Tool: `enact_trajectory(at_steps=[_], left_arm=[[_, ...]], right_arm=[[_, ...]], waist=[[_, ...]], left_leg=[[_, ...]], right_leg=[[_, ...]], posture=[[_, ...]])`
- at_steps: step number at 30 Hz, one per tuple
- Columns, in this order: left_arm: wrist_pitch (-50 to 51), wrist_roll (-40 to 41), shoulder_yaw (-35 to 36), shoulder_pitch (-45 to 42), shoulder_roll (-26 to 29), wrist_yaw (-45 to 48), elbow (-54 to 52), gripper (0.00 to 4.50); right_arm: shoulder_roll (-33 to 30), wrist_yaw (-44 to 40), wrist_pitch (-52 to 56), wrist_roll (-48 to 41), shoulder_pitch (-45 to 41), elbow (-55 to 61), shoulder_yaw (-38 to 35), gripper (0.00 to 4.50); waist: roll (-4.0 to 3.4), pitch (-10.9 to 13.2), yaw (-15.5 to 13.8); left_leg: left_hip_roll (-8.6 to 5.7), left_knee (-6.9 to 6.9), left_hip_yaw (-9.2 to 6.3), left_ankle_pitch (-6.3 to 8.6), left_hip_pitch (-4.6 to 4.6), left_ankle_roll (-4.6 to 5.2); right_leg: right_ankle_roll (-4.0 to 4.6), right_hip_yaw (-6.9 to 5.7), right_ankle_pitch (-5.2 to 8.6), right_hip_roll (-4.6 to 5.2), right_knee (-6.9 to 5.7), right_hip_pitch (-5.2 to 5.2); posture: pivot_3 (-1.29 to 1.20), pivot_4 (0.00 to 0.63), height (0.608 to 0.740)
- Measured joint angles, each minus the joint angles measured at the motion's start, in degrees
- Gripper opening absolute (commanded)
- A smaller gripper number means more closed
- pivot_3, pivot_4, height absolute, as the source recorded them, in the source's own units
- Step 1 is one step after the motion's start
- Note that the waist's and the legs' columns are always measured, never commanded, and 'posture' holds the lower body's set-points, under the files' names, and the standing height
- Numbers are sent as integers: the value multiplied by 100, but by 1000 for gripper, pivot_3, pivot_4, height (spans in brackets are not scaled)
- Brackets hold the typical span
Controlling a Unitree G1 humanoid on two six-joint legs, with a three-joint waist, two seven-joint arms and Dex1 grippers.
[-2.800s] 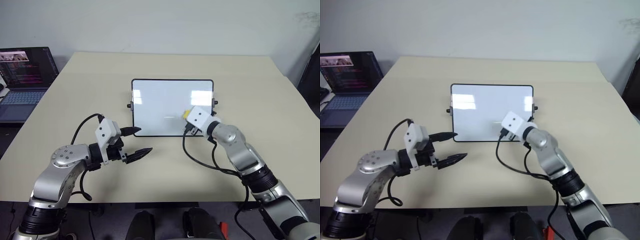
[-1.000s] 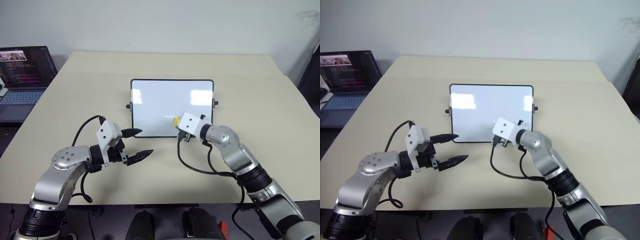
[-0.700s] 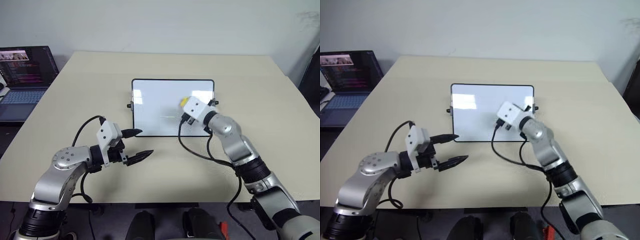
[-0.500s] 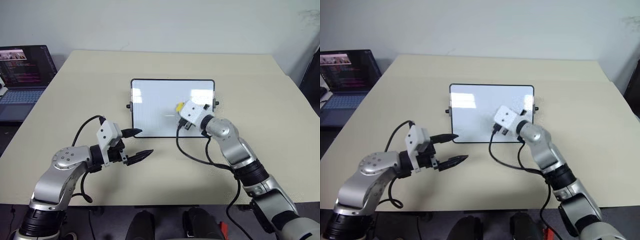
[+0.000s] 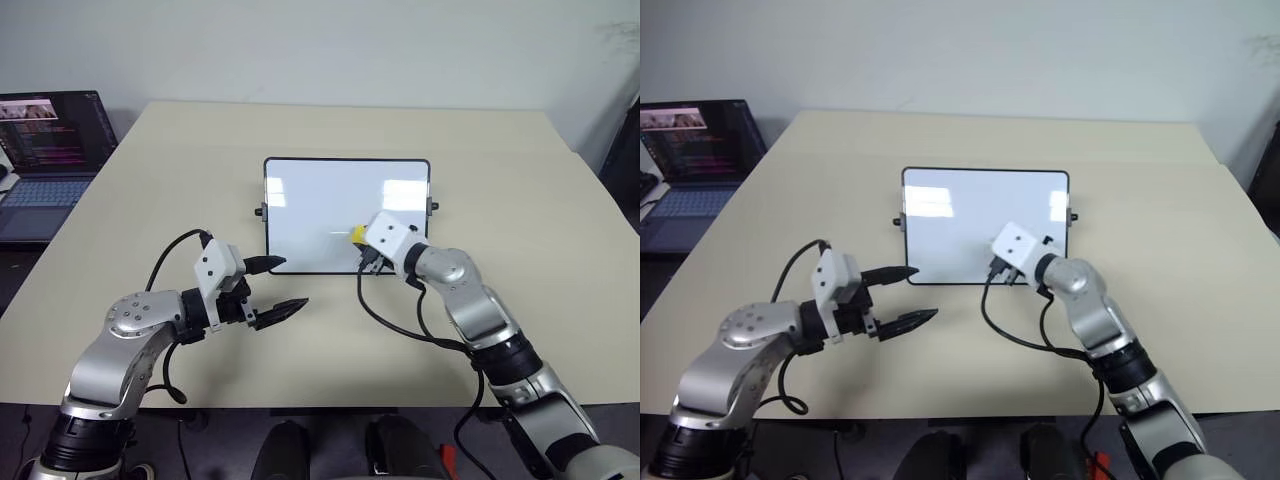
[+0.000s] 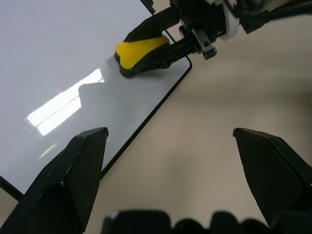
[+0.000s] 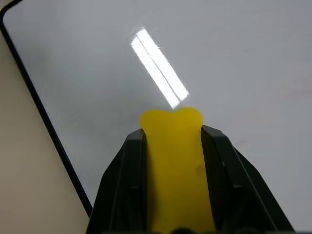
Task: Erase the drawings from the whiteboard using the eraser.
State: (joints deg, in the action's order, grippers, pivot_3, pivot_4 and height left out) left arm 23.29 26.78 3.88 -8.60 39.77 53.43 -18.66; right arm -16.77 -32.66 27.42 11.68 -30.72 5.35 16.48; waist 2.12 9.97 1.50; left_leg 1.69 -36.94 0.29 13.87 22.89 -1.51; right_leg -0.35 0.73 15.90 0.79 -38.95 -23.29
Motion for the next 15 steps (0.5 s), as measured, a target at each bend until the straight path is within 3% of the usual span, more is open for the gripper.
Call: enact_trajectory(at_steps=[7, 11, 15], left_arm=[[8, 64, -232, -481, -128, 129, -106, 4500], [-101, -18, -650, -959, -339, 345, 76, 4500], [-209, -71, -1026, -1347, -622, 543, 395, 4500]], right_arm=[[-396, -83, 1043, -554, 1234, 1655, -772, 1176], [-413, 467, 1245, -558, 2481, 2244, -1443, 1176], [-5, 1134, 1344, -578, 2759, 2362, -1959, 1176]], waist=[[0, 0, -4], [0, 0, -43], [-3, 2, 48]], left_leg=[[-4, 1, 4, 9, 4, -12], [-5, 1, 2, 8, 1, -12], [0, -2, 16, 8, -8, -12]], right_leg=[[-9, 5, 6, 5, 9, 0], [-26, 2, 18, -2, 4, 2], [-35, 20, 22, -13, 0, 2]], posture=[[0, 150, 740], [0, 150, 740], [0, 150, 740]])
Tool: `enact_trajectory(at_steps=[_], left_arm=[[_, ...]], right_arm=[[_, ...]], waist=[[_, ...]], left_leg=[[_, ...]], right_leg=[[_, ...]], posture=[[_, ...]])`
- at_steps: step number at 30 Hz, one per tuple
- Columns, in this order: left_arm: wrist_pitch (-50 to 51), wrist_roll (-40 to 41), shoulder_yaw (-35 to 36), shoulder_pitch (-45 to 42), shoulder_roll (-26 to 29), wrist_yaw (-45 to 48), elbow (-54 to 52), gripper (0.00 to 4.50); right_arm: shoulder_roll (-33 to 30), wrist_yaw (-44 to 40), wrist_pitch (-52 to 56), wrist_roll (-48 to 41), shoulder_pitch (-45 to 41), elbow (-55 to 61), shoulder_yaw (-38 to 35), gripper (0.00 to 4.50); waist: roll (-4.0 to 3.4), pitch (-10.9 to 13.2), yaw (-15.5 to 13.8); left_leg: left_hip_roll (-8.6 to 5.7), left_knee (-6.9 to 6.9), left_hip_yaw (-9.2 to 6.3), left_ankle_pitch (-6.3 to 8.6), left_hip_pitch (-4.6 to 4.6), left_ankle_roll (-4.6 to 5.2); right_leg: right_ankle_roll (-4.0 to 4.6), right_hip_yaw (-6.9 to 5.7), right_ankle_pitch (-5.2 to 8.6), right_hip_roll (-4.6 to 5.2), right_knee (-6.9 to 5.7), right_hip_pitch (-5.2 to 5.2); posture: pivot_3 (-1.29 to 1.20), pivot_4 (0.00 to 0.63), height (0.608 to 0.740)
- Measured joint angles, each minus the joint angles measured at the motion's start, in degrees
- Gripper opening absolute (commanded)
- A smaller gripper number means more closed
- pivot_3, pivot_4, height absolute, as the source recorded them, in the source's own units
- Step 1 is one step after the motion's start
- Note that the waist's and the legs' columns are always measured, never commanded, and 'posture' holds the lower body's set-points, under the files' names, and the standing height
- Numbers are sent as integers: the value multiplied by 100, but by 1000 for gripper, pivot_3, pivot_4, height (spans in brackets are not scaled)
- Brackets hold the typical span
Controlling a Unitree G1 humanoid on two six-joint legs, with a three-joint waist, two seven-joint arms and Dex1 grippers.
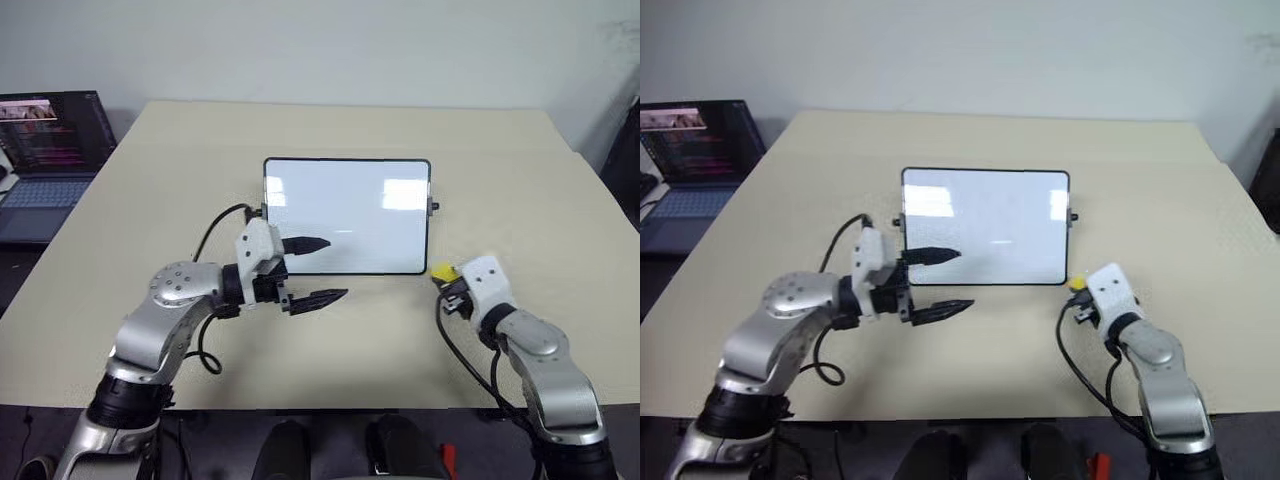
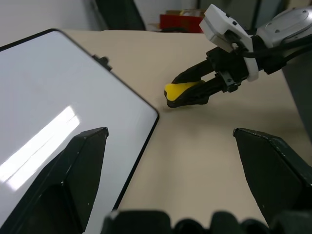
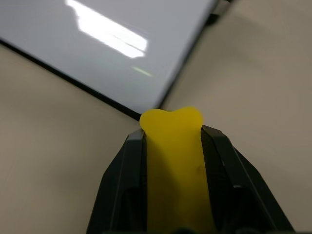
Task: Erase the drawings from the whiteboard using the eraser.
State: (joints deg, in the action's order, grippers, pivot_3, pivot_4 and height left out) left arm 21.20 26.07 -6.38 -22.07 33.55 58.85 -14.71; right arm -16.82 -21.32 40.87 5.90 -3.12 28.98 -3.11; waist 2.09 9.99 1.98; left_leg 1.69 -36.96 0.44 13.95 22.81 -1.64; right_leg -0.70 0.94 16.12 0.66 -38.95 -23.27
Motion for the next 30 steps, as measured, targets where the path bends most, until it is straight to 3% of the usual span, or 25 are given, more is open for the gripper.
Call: enact_trajectory(at_steps=[4, 18, 28, 30], left_arm=[[-186, -74, -298, -278, -89, 409, 279, 4500], [-820, -643, -916, -917, -826, 780, 1291, 4500], [-1067, -857, -918, -1023, -1034, 694, 1525, 4500], [-1070, -858, -915, -1023, -1091, 656, 1526, 4500]], right_arm=[[243, 335, 9, -127, -92, -126, -267, 1176], [407, 792, 171, -755, -633, -1149, -875, 1176], [342, 899, 163, -1007, -636, -1276, -925, 4483], [335, 911, 137, -1055, -636, -1308, -957, 4483]], waist=[[0, 0, 0], [-2, 1, -26], [-3, 0, -22], [-3, 0, -24]], left_leg=[[1, 0, -3, -1, -4, 0], [0, 0, -3, 0, 6, 1], [2, 0, -4, 0, 6, 1], [2, -1, -4, 0, 6, 1]], right_leg=[[1, -1, 0, -39, -4, 0], [14, 1, -7, -39, 3, -2], [12, 2, -7, -39, 1, -1], [12, 2, -6, -38, 1, -1]], posture=[[0, 150, 740], [0, 150, 740], [0, 150, 740], [0, 150, 740]])
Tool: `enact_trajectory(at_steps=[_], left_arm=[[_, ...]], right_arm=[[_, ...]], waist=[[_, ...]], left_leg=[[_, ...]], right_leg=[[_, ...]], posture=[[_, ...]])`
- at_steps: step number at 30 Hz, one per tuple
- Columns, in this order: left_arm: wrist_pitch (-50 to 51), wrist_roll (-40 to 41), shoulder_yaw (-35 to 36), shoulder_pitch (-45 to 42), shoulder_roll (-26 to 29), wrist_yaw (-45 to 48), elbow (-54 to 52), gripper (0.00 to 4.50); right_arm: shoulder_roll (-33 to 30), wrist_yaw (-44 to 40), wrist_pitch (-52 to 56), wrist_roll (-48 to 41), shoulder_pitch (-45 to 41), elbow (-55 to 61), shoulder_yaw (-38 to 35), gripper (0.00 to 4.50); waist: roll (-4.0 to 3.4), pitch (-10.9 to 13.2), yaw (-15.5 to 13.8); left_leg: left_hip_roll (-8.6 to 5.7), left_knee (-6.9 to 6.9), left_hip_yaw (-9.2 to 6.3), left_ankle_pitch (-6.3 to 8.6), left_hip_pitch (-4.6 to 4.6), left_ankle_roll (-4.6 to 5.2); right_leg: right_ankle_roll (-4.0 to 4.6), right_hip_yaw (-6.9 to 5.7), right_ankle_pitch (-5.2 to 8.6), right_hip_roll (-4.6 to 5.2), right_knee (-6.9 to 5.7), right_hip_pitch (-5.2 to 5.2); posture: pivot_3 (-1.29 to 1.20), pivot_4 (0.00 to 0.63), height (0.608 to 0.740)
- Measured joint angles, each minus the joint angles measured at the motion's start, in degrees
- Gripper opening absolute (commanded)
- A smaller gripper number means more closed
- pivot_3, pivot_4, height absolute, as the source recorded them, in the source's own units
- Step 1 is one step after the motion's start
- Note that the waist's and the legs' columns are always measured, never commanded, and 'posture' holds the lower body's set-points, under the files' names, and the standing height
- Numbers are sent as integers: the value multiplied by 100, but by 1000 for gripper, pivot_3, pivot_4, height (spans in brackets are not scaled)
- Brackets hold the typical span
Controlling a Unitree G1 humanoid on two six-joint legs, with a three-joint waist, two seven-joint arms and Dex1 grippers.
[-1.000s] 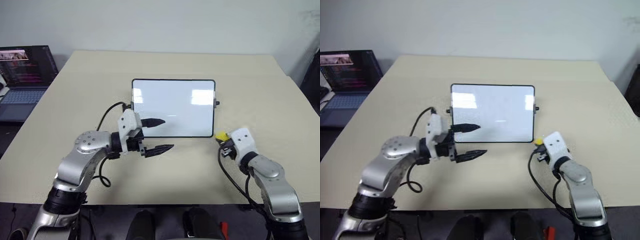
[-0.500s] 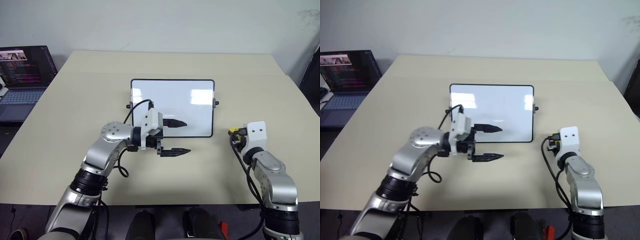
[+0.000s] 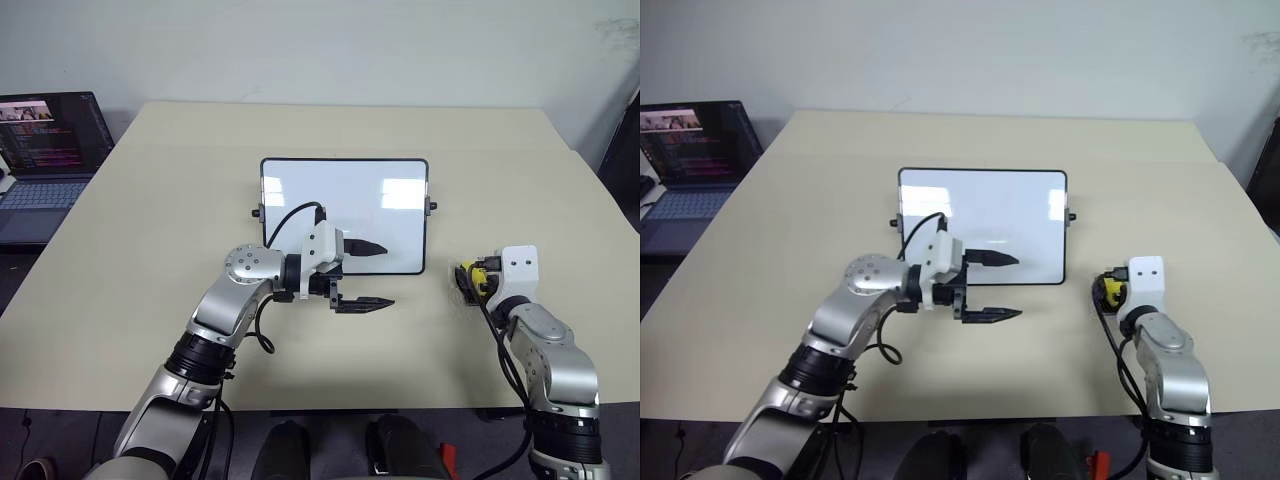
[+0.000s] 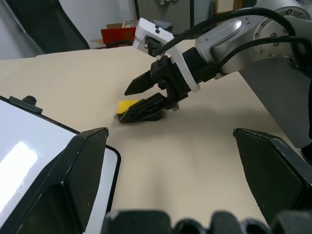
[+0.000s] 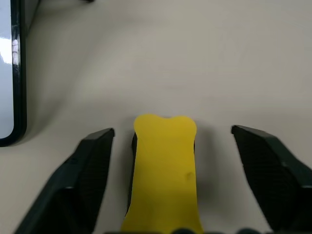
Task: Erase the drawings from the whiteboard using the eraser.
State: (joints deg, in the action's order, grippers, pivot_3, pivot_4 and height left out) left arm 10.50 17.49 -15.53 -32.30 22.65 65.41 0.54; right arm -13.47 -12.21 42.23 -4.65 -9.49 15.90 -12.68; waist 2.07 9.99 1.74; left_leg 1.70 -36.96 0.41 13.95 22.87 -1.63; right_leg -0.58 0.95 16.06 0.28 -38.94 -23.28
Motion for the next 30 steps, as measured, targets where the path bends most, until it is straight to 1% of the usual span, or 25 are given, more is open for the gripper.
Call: enact_trajectory(at_steps=[5, 7, 10, 14, 16, 18, 20, 22, 25, 30], left_arm=[[4, -28, 53, 64, -123, -382, -48, 4500], [50, -25, 199, 284, -94, -596, -272, 4500], [323, 60, 619, 965, 58, -1064, -963, 4500], [800, 254, 1419, 2034, -48, -2110, -1893, 4500], [944, 289, 1856, 2834, -254, -2735, -2499, 4500], [1081, 290, 2099, 3482, -477, -3237, -2838, 4500], [1139, 260, 2210, 3841, -697, -3661, -2963, 4500], [1041, 52, 2289, 4154, -889, -4121, -3102, 4500], [803, -287, 2360, 4475, -954, -4522, -3126, 4500], [476, -644, 2418, 4239, -1129, -5101, -3087, 4500]], right_arm=[[2, 0, -293, -231, -22, 212, -212, 4483], [25, -77, -389, -402, -18, 495, -182, 4483], [21, -314, -597, -567, 170, 1006, 144, 4483], [124, -424, -969, -554, 541, 1347, 786, 4483], [163, -533, -1416, -550, 1004, 1559, 1127, 4483], [261, -589, -1778, -563, 1411, 1594, 1280, 4483], [332, -599, -2025, -572, 1644, 1579, 1276, 4483], [424, -601, -2413, -621, 1950, 1578, 1204, 4483], [516, -618, -2871, -711, 2408, 1397, 1047, 4483], [549, -571, -3446, -797, 2580, 1059, 704, 4483]], waist=[[0, 0, 8], [-2, 0, 28], [-5, -1, 38], [-5, -1, 6], [-4, -4, -3], [-3, -5, -13], [-1, -4, -48], [6, -8, -61], [9, -11, -65], [10, -12, -74]], left_leg=[[0, 1, 0, 0, 0, 0], [7, 2, 0, 0, -3, 0], [22, 6, -9, 1, -5, 0], [24, 2, -10, 1, -2, -1], [17, 3, -9, 2, -4, -3], [7, 2, -8, 2, -5, -3], [-3, -2, -10, 2, -3, -3], [-4, -6, -8, 2, -9, -3], [-2, -7, -4, 0, -18, -2], [-2, -6, -4, -3, -18, 2]], right_leg=[[-1, 1, 0, -1, 0, 0], [-1, 3, 0, -5, 0, 0], [0, -3, 1, -5, -2, -1], [0, -6, 1, 15, -2, -1], [-2, -6, 3, 31, 3, 5], [-6, -7, 4, 44, 4, 7], [-14, -13, 6, 56, 1, 8], [-17, -11, 5, 56, 4, 15], [-17, -8, 6, 55, 0, 18], [-13, -8, 5, 51, -1, 18]], posture=[[0, 150, 740], [0, 150, 740], [0, 150, 740], [0, 150, 740], [0, 150, 740], [0, 150, 740], [0, 150, 740], [0, 150, 740], [0, 150, 740], [0, 150, 740]])
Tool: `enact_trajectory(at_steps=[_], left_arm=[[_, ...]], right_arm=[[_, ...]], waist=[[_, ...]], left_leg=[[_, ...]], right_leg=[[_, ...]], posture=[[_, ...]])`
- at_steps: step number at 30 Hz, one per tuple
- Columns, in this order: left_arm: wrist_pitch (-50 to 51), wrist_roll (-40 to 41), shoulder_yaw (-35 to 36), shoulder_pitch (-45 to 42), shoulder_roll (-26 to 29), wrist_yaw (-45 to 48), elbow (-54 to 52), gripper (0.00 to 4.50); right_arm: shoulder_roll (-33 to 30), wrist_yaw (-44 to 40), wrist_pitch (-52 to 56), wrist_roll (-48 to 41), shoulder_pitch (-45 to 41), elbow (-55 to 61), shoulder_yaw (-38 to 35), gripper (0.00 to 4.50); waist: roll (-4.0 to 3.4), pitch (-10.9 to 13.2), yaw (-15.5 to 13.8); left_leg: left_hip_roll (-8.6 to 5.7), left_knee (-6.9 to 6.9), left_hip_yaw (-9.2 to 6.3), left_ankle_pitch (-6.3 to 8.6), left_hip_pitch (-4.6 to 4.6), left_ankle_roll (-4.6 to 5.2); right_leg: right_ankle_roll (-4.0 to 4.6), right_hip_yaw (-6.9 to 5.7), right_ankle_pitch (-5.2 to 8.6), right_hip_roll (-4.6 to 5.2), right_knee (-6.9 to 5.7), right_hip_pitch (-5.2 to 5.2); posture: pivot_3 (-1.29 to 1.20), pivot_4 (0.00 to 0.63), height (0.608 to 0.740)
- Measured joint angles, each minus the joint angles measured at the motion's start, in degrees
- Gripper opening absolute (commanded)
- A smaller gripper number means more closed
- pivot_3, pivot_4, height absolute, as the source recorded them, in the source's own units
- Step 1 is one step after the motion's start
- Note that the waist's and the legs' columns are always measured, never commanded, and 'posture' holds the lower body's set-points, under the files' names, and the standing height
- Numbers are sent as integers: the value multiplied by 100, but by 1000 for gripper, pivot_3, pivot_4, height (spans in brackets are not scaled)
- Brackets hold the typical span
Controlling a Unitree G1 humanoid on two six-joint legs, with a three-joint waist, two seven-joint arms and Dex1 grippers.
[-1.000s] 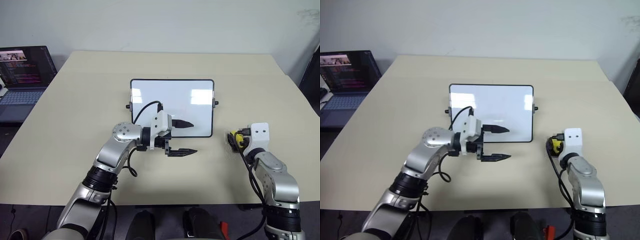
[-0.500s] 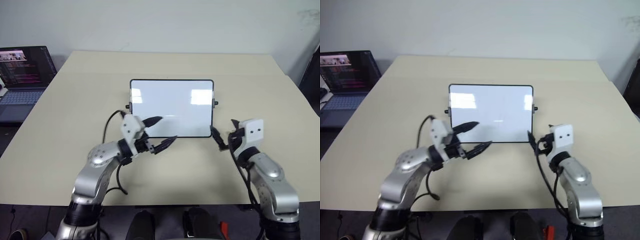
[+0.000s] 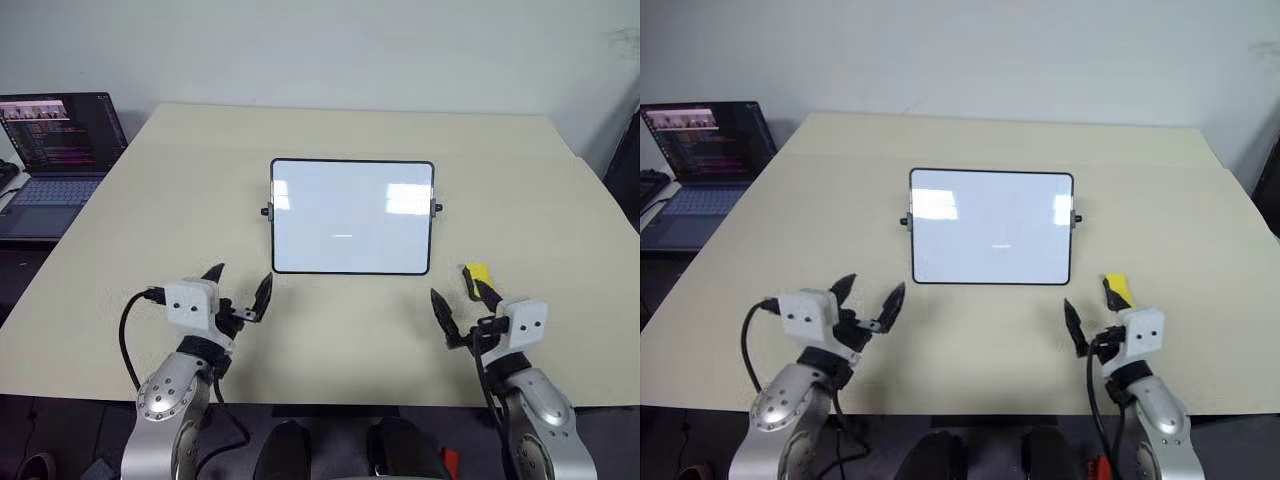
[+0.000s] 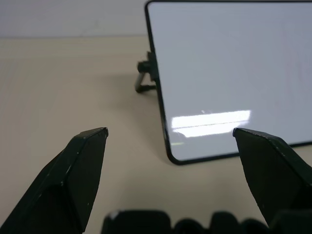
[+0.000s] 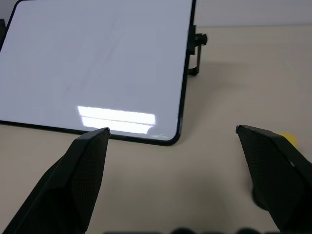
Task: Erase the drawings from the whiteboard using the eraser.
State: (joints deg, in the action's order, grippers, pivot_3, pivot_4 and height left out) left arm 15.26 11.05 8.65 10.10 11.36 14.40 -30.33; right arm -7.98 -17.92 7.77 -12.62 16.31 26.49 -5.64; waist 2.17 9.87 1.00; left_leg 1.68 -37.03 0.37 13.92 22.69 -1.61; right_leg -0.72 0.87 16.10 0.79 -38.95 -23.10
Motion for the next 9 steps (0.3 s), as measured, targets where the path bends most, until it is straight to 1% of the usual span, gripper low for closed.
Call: enact_trajectory(at_steps=[4, 9], left_arm=[[-260, -256, 53, 37, -66, -309, 62, 4500], [-435, -517, 53, 541, -276, -614, 130, 4500]], right_arm=[[92, 186, -227, 18, 253, -68, -59, 4483], [91, 319, -215, 5, 610, -55, -188, 4483]], waist=[[-3, -2, 9], [-2, -3, 13]], left_leg=[[2, 9, 5, 2, 5, -2], [2, 8, 4, 5, 8, -5]], right_leg=[[5, 4, 4, -1, 2, -8], [5, 3, 6, 2, 4, -9]], posture=[[0, 150, 740], [0, 150, 740]])
